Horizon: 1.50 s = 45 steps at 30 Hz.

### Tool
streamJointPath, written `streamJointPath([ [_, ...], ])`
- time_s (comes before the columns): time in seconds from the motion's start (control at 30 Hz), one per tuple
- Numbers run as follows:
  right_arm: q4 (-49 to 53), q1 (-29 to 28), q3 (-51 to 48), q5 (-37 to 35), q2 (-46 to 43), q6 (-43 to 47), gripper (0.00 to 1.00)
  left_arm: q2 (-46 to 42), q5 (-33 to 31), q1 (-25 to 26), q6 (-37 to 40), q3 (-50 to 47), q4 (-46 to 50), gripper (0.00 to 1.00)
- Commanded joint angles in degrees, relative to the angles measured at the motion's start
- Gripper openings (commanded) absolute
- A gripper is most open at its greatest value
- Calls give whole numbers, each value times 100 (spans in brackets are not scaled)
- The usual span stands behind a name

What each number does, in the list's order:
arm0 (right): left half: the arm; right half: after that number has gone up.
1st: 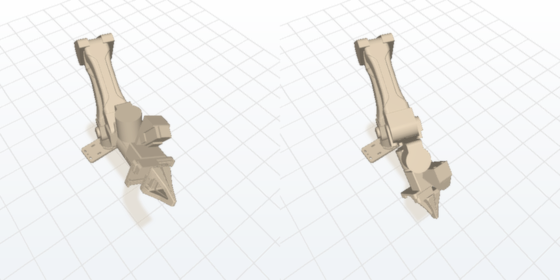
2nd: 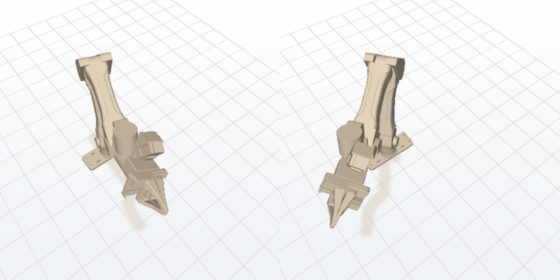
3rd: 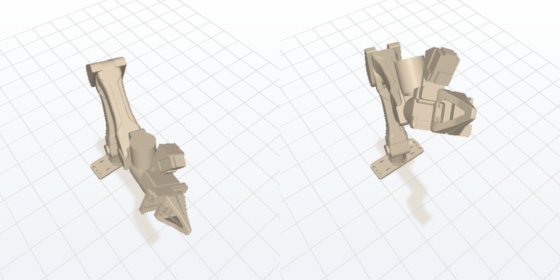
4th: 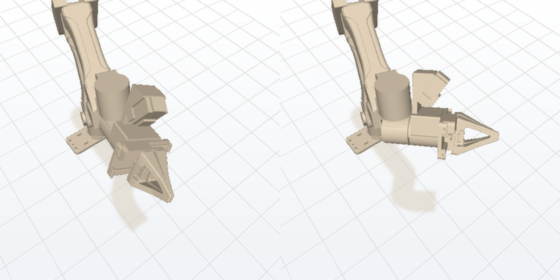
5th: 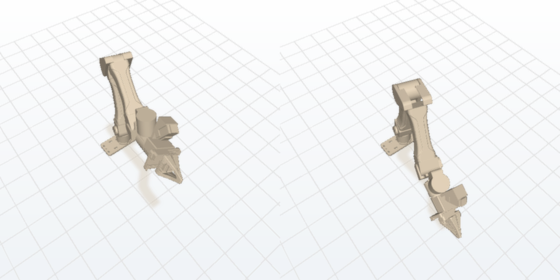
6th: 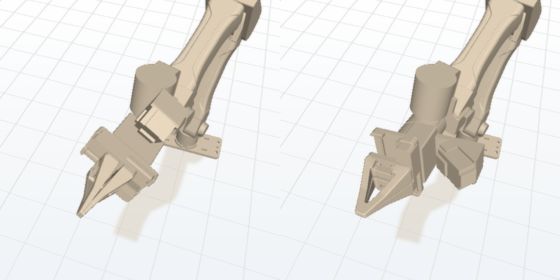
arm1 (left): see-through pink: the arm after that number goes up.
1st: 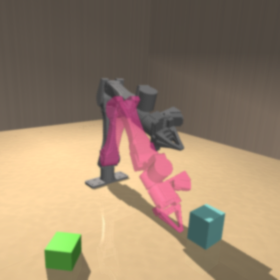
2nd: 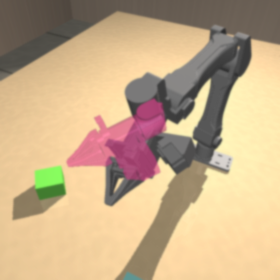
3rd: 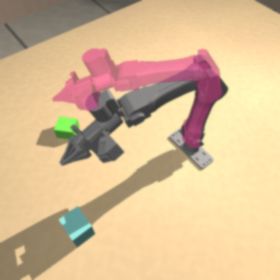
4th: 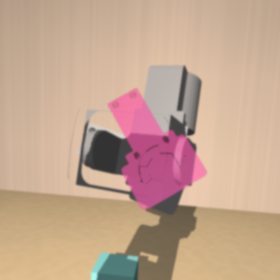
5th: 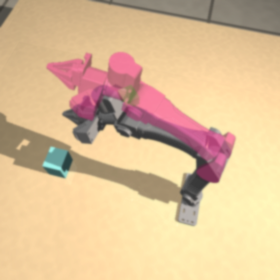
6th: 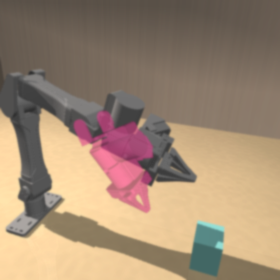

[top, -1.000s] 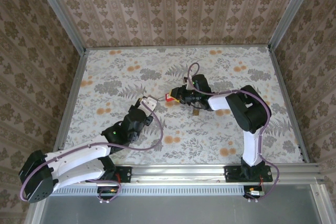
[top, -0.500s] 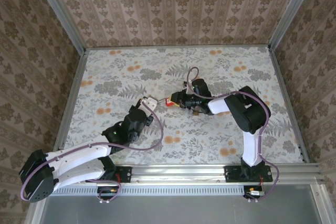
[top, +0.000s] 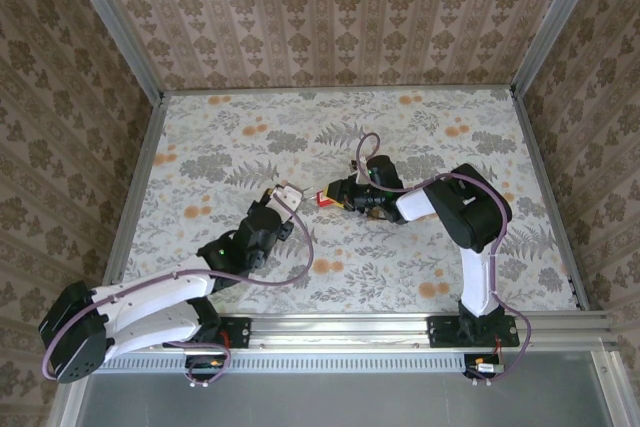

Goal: Unlock with the key

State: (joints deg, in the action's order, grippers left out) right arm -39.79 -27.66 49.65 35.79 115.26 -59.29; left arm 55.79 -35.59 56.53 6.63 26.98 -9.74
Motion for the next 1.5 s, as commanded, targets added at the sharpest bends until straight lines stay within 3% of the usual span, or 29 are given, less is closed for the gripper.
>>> streamJointPath([
  [0.0, -67, -5, -116, -52, 32, -127, 20, 20, 79, -24, 30, 149, -61, 33],
  [0.23, 817, 59, -135, -328, -161, -15, 32, -24, 101, -28, 17, 191, -37, 33],
  [0.37, 1116, 111, -196, -564, -286, -85, 46, -67, 157, -28, 8, 211, -17, 34],
  [0.67, 1782, 340, -251, -885, -648, 81, 57, 41, 272, -24, 62, 347, 7, 35],
  [1.13, 3573, 792, 129, -1224, -1955, 1431, 60, 301, 491, -29, -119, 457, -40, 36],
  [1.23, 4407, 810, 289, -1444, -2473, 2042, 60, 267, 531, -17, -320, 444, -81, 40],
  [1.47, 5973, 875, 421, -2646, -3449, 3166, 61, 222, 863, 26, -680, 230, -269, 61],
])
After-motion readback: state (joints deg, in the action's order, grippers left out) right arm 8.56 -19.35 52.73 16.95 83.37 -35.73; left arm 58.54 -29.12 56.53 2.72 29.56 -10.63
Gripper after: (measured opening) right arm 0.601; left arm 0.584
